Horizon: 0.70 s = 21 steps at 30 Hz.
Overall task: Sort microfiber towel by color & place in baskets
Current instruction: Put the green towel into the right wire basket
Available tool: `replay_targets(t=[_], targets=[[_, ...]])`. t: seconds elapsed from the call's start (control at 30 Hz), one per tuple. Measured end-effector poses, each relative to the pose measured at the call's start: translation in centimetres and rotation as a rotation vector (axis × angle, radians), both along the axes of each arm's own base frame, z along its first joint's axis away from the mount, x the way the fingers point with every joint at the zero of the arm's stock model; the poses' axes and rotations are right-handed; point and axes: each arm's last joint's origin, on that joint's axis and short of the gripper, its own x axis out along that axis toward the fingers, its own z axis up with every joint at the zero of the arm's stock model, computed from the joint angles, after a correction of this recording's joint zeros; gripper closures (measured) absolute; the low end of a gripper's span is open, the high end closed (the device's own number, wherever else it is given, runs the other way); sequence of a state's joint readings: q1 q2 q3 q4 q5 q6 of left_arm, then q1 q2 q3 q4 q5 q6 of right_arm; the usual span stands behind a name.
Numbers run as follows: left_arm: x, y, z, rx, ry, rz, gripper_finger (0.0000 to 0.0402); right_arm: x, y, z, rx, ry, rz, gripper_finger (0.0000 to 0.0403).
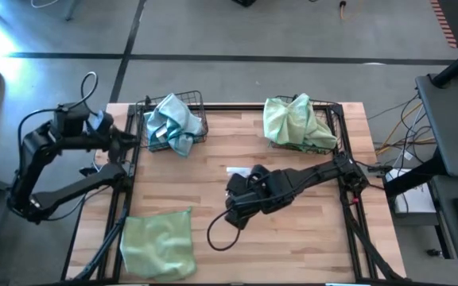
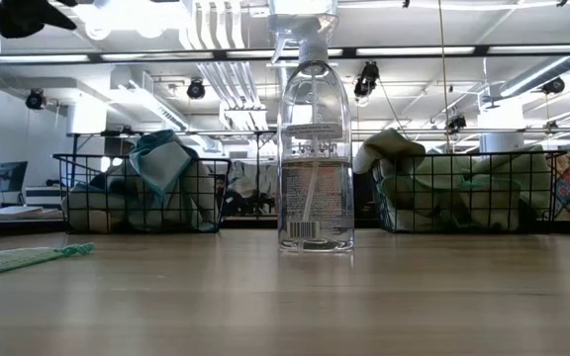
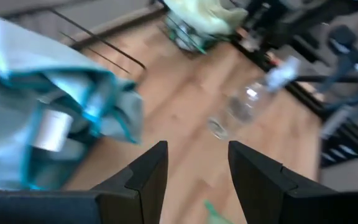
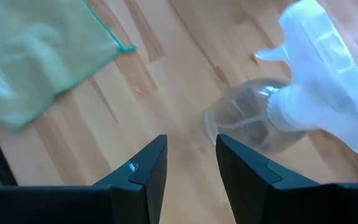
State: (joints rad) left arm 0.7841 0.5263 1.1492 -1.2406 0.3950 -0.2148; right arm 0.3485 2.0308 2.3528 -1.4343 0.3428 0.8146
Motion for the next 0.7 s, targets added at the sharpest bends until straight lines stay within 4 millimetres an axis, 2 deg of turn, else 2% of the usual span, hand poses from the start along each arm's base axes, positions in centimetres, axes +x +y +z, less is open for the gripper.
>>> replay_targets(t=[0.33, 0.53, 0.7], targets=[[0.0, -0.7, -2.2, -0.176, -0.110, -0.110, 0.0248, 0.3, 0.2, 0.1, 0.017, -0.033, -0.004, 0.0268], [1.0, -0.1, -1.1, -0.139, -0.311, -0.186, 0.0248, 0.3, 0.2, 0.1, 0.020, -0.034, -0.009, 0.0268], [1.7, 0.4, -0.1, -0.149, -0.314, -0.207, 0.0248, 0.3, 0.2, 0.1, 0.023, -0.032, -0.008, 0.0268]])
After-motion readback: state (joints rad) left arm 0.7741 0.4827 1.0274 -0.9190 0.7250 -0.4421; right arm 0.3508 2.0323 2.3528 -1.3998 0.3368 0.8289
